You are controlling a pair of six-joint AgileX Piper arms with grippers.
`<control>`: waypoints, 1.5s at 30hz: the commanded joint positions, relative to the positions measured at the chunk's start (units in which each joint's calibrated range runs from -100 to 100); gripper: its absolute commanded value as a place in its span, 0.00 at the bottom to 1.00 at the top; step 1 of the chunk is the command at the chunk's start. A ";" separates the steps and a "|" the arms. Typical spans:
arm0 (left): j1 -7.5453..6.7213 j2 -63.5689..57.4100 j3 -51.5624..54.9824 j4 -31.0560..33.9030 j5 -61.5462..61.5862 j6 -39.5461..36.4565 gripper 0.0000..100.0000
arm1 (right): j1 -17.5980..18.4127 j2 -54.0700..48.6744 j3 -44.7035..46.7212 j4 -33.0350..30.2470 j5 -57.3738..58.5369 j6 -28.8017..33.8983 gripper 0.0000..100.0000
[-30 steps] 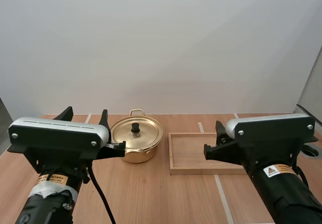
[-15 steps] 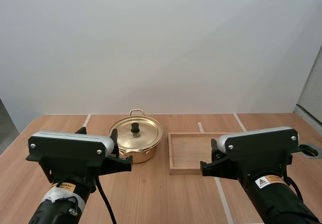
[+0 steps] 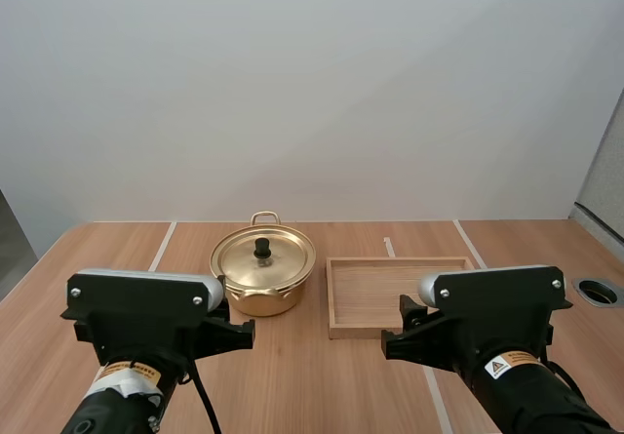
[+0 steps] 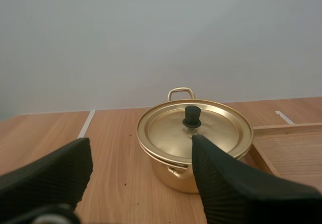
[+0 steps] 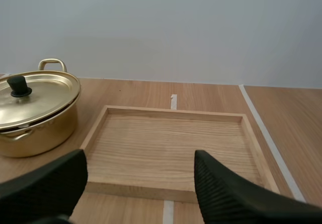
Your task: Open the pot, put the pineapple inside, and close it
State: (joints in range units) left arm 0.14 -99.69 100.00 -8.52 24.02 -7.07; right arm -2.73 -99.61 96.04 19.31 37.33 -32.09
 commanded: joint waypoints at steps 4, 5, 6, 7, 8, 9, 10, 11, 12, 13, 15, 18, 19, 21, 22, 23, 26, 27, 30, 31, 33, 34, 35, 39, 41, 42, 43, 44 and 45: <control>0.50 -0.31 0.00 1.94 6.65 -3.46 0.93 | 3.04 -0.39 0.17 -2.48 -1.92 0.43 1.00; 0.69 -0.31 0.00 2.53 6.45 -3.46 0.93 | 4.31 -0.39 0.17 -2.48 -2.14 0.43 1.00; 1.05 -0.31 0.00 3.10 6.25 -3.46 0.93 | 5.68 -0.39 0.17 -2.48 -2.28 0.43 1.00; 1.43 -0.31 0.00 3.22 6.05 -3.46 0.93 | 6.73 -0.39 0.17 -2.32 -2.12 0.55 1.00; 1.92 -0.31 0.00 3.22 6.05 -3.46 0.93 | 7.91 -0.39 0.17 -2.32 -1.30 0.64 1.00; 2.39 -0.31 0.00 3.22 6.05 -3.46 0.93 | 8.76 -0.39 0.17 -2.32 -0.50 0.64 1.00; 2.72 -0.31 0.00 3.07 6.05 -3.65 0.93 | 9.15 -0.39 0.17 -2.32 0.45 0.86 1.00; 3.03 -0.31 0.00 2.85 6.35 -3.70 0.93 | 9.23 -0.39 0.17 -1.84 0.69 0.96 1.00; 3.21 -0.31 0.00 2.74 6.25 -3.70 0.93 | 9.23 -0.39 0.17 -1.61 0.69 0.96 1.00; 3.30 -0.31 0.00 2.74 6.58 -4.32 0.93 | 9.07 -0.39 0.17 -1.61 0.69 1.20 1.00; 3.32 -0.31 0.00 2.74 6.99 -5.28 0.92 | 8.72 -0.39 0.17 -1.61 0.69 1.75 1.00; 3.32 -0.31 0.00 2.74 7.39 -5.97 0.87 | 8.08 -0.39 0.17 -1.61 0.69 1.89 1.00; 3.32 -0.31 0.00 2.74 7.39 -5.97 0.83 | 7.88 -0.39 0.17 -1.61 0.69 1.89 1.00; 3.11 -0.31 0.00 2.74 7.39 -5.97 0.74 | 7.38 -0.39 0.17 -1.61 0.69 1.89 1.00; 2.90 -0.31 0.00 2.74 7.39 -5.97 0.67 | 7.26 -0.39 0.17 -1.61 0.69 1.89 0.88; 2.55 -0.31 0.00 2.86 7.39 -5.97 0.61 | 6.99 -0.39 0.17 -1.61 0.69 1.89 0.69; 2.02 -0.31 0.00 2.96 7.44 -5.97 0.47 | 6.42 -0.39 0.17 -1.71 0.69 1.89 0.09; 1.94 -0.31 0.00 2.96 7.44 -5.97 0.43 | 6.25 -0.39 0.17 -1.71 0.50 1.89 0.00; 1.43 -0.31 0.00 3.07 7.44 -5.97 0.28 | 5.73 -0.39 0.17 -1.71 0.18 1.89 0.00; 1.42 -0.31 0.00 3.20 7.44 -5.68 0.20 | 5.43 -0.39 0.17 -1.71 0.18 1.89 0.00; 1.24 -0.31 0.00 3.32 7.44 -5.50 0.02 | 5.00 -0.39 0.17 -1.71 0.18 1.89 0.00; 1.23 -0.31 0.00 3.32 7.44 -5.50 0.00 | 4.83 -0.39 0.17 -1.71 0.18 1.89 0.00; 1.15 -0.31 0.00 3.32 7.44 -5.39 0.00 | 4.62 -0.39 0.17 -1.71 0.18 1.89 0.00; 1.15 -0.31 0.00 3.32 7.24 -5.39 0.00 | 4.13 -0.39 0.17 -1.71 0.18 1.89 0.00; 1.15 -0.31 0.00 3.32 7.24 -5.39 0.00 | 3.98 -0.39 0.17 -1.71 0.18 1.89 0.00; 1.15 -0.31 0.00 3.14 7.27 -5.39 0.00 | 3.94 -0.39 0.17 -1.71 0.18 1.89 0.00; 1.15 -0.31 0.00 3.14 7.27 -5.39 0.00 | 3.87 -0.39 0.17 -1.71 0.18 1.89 0.00; 1.15 -0.31 0.00 3.14 7.27 -5.39 0.00 | 3.87 -0.39 0.17 -1.71 0.18 1.89 0.00; 1.15 -0.31 0.00 3.14 7.27 -5.39 0.00 | 3.87 -0.39 0.17 -1.71 0.18 1.89 0.00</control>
State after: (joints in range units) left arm 1.49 -99.69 100.00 -5.69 31.47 -12.51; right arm 1.42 -99.61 96.04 17.52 38.76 -30.16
